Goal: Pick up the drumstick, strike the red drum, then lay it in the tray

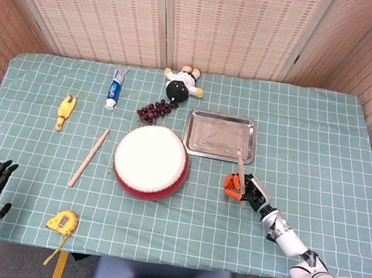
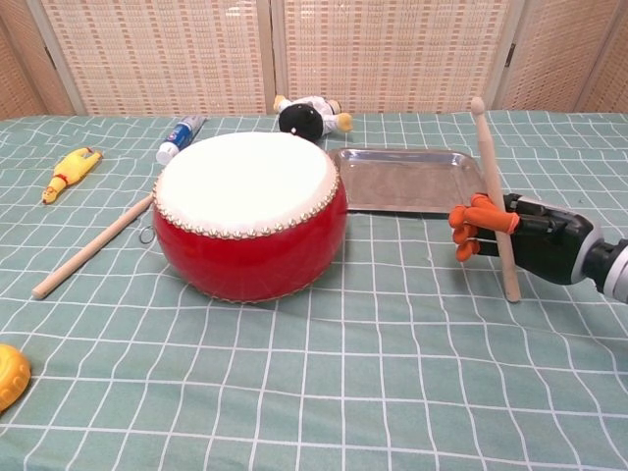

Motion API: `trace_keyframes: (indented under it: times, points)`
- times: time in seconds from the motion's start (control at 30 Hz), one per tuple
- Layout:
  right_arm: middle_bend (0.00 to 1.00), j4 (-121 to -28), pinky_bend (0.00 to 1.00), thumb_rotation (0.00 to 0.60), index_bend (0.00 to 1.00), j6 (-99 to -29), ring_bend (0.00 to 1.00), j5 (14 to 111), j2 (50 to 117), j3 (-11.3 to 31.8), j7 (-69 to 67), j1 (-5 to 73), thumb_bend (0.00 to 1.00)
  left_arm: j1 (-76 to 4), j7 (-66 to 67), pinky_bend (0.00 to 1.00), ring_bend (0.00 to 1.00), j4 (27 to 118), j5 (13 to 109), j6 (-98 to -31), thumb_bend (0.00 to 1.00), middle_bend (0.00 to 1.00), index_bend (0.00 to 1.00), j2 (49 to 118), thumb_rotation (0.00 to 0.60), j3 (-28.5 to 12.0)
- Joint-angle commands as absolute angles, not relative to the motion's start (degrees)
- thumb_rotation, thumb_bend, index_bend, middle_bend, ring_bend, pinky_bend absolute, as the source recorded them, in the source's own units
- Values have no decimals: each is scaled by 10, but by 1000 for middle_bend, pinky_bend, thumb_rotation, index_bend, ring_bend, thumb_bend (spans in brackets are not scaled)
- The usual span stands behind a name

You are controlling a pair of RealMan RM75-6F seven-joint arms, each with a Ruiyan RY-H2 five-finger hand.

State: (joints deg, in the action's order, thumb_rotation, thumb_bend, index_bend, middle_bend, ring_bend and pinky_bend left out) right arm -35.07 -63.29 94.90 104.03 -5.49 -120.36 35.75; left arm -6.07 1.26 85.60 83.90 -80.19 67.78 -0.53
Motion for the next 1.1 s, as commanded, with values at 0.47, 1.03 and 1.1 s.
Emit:
trace_keyframes:
  times: [0.47, 1.03, 1.1]
  points:
    - [866, -357, 986, 600, 1000, -643, 951, 951, 1050, -62, -1162, 353, 149, -62, 15, 27, 0, 855, 838, -801, 269, 0, 0, 680, 600, -7]
    - [993, -492, 1000, 600, 1000, -710, 1000, 942, 944, -25, -1038, 356, 149, -64, 27, 28, 0, 861, 839, -805, 268, 0, 0, 676, 600, -10]
    - [993, -512, 1000, 600, 1000, -708, 1000, 940, 924, -16, -955, 362, 159, -64, 30, 27, 0, 862, 839, -804, 268, 0, 0, 675, 600, -10]
